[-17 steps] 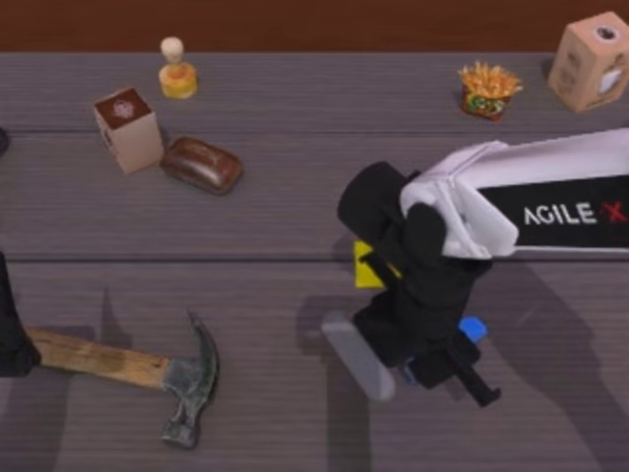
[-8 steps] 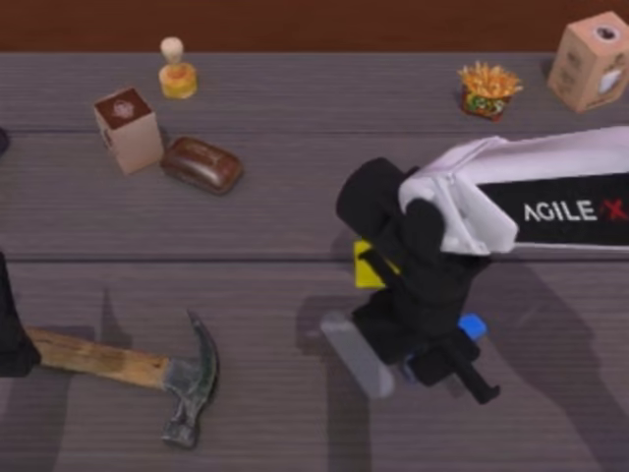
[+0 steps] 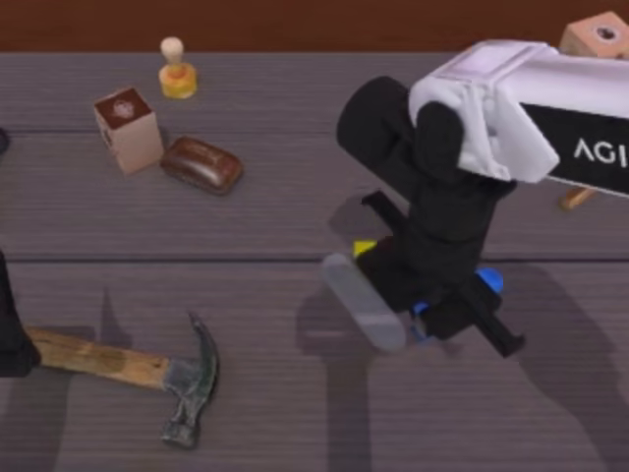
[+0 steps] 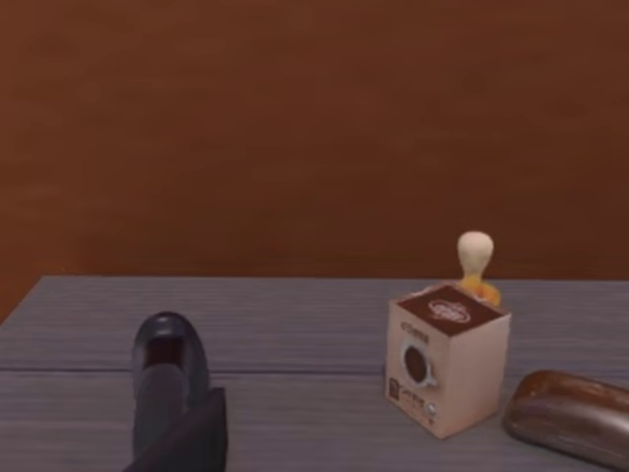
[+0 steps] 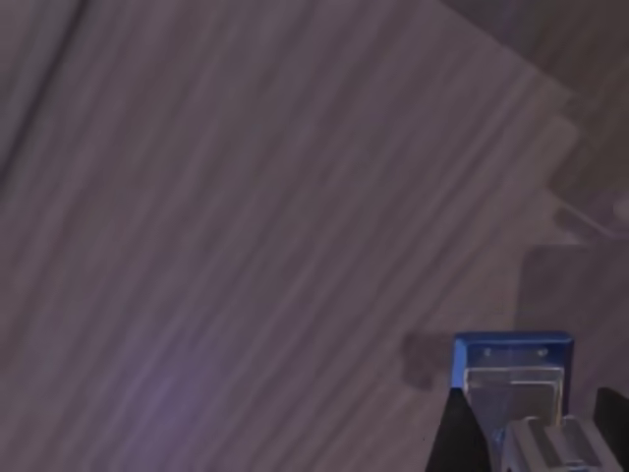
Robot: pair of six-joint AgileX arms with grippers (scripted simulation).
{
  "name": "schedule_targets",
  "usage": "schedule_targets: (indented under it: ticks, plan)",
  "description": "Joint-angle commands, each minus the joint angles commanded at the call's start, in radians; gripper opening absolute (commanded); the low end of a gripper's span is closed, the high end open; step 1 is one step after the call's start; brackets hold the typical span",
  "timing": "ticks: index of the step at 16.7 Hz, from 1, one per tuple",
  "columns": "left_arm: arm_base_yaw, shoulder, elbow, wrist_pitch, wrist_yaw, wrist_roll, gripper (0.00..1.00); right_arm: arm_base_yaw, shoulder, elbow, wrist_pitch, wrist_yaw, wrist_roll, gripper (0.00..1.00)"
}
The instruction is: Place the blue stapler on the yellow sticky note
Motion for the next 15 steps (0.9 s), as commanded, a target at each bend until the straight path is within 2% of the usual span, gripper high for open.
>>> schedule_targets:
  ticks: [6,9,12,15]
  plan:
    - [0.000,0.000,0.000,0.000,0.000,0.000,1.00,-0.004,-0.013,0.013,-0.020,0.000,0.005,0.00]
    - [0.000,0.000,0.000,0.000,0.000,0.000,1.00,-0.006,0.001,0.036,-0.030,0.001,-0.055,0.00]
    - [0.000,0.000,0.000,0.000,0.000,0.000,1.00,-0.018,0.032,0.089,-0.053,0.003,-0.207,0.00]
    - [0.000,0.000,0.000,0.000,0.000,0.000,1.00,-0.040,0.076,0.162,-0.087,0.006,-0.453,0.00]
